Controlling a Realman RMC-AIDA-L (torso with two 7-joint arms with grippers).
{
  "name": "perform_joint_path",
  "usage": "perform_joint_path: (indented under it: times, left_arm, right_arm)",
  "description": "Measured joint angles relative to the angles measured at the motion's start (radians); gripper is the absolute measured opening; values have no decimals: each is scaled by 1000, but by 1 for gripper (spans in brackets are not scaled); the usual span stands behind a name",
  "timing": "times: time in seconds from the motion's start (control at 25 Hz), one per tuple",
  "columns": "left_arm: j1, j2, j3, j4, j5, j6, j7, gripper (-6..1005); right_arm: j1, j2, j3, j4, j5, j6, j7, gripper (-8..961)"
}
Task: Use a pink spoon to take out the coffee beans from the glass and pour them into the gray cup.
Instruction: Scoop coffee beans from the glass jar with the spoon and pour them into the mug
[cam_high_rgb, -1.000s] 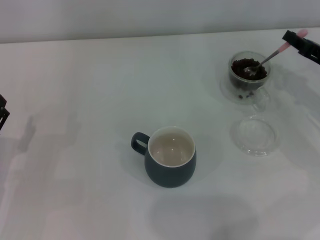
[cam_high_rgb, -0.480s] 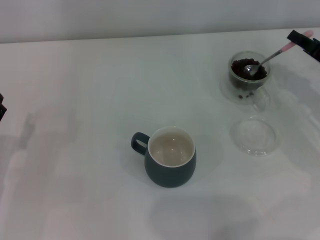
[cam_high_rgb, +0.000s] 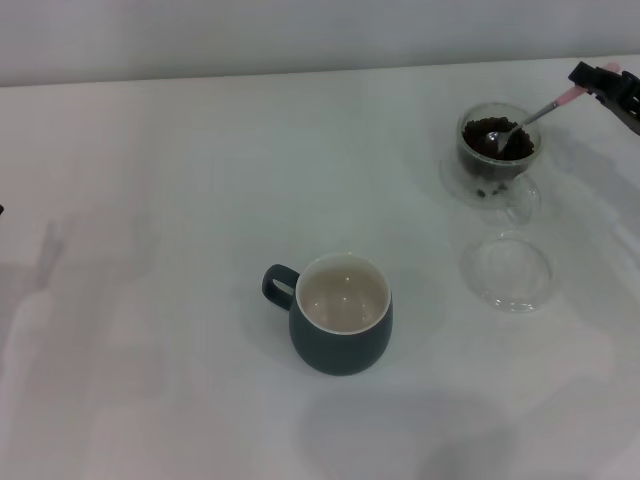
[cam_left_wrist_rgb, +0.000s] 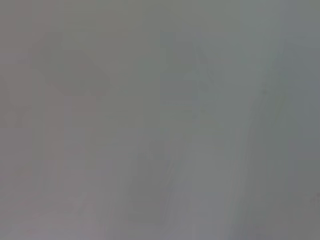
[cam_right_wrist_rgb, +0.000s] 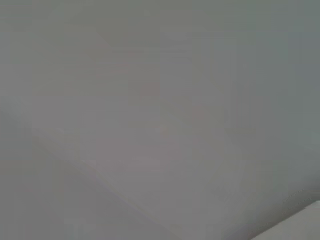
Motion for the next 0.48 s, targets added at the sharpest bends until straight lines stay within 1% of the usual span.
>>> perform_joint_path:
  times: [0.04,0.12,0.36,0.48]
  left_arm:
    - [-2,0,0,2,0,0,0,864]
    - [-10,0,-1,7,0,-2,0,864]
    - [-24,0,-12,16,0,-11,0,864]
    - [-31,0,-13,16,0,-11,0,864]
  right_arm:
    - [0,0,0,0,0,0,0,156]
    - [1,-6,-8,-19,-31,-23,58,156]
    - [0,-16,-16,-65,-88,-58,181,157]
    - [2,-26,-18,-70,-102,-59,223,157]
